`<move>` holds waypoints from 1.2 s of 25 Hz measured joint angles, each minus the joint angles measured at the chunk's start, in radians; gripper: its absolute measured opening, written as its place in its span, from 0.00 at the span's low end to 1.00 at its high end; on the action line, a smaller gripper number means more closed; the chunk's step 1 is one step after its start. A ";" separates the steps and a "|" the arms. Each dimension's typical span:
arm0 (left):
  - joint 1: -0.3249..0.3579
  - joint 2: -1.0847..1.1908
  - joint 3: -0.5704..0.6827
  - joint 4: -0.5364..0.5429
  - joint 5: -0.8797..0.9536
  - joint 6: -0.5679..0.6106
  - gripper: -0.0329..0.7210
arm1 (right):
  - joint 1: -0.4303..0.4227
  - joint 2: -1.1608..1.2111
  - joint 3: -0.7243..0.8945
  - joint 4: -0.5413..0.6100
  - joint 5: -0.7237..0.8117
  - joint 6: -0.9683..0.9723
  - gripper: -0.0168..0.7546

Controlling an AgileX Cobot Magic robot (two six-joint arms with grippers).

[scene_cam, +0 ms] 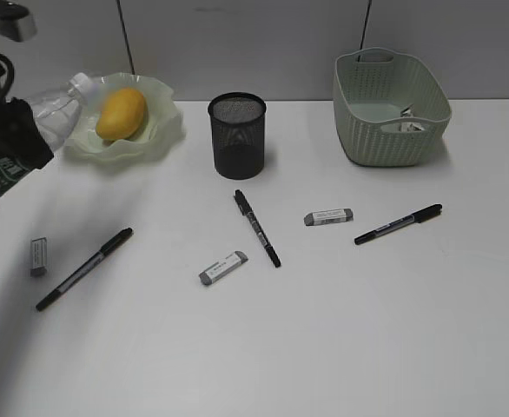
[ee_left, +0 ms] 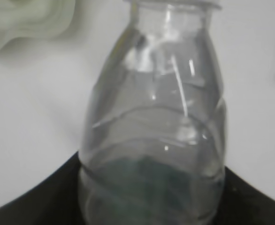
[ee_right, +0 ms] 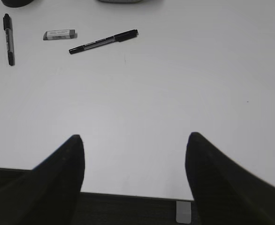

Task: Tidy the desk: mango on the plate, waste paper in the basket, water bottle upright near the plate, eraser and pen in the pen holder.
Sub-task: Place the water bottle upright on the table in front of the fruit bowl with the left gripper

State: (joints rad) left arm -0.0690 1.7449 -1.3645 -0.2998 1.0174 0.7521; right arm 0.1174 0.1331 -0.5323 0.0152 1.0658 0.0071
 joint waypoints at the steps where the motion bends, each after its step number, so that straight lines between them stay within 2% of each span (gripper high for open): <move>1: 0.013 -0.031 0.044 -0.024 -0.016 0.000 0.70 | 0.000 0.000 0.000 0.000 0.000 0.000 0.71; 7: 0.047 -0.271 0.319 -0.148 -0.302 -0.001 0.70 | 0.000 0.000 0.000 0.000 0.000 0.000 0.71; 12: 0.047 -0.374 0.518 -0.361 -0.689 -0.001 0.70 | 0.000 0.000 0.000 0.000 0.000 0.000 0.71; 15: 0.031 -0.365 0.592 -0.461 -0.907 -0.001 0.70 | 0.000 0.000 0.000 0.000 0.000 0.000 0.71; 18: -0.006 -0.321 0.613 -0.503 -1.049 -0.001 0.70 | 0.000 0.000 0.000 0.000 -0.001 0.000 0.71; 23: -0.086 -0.204 0.613 -0.506 -1.276 -0.039 0.70 | 0.000 0.000 0.000 0.000 -0.001 0.000 0.71; 25: -0.108 -0.143 0.613 -0.487 -1.371 -0.093 0.70 | 0.000 0.000 0.000 0.000 -0.002 0.000 0.71; 27: -0.123 -0.088 0.613 -0.439 -1.444 -0.194 0.70 | 0.000 0.000 0.000 0.000 -0.003 0.000 0.71; 30: -0.126 -0.006 0.613 -0.295 -1.554 -0.418 0.70 | 0.000 0.000 0.000 0.000 -0.003 0.000 0.71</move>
State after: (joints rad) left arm -0.1952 1.7391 -0.7511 -0.5948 -0.5370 0.3344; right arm 0.1174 0.1331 -0.5323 0.0152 1.0632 0.0071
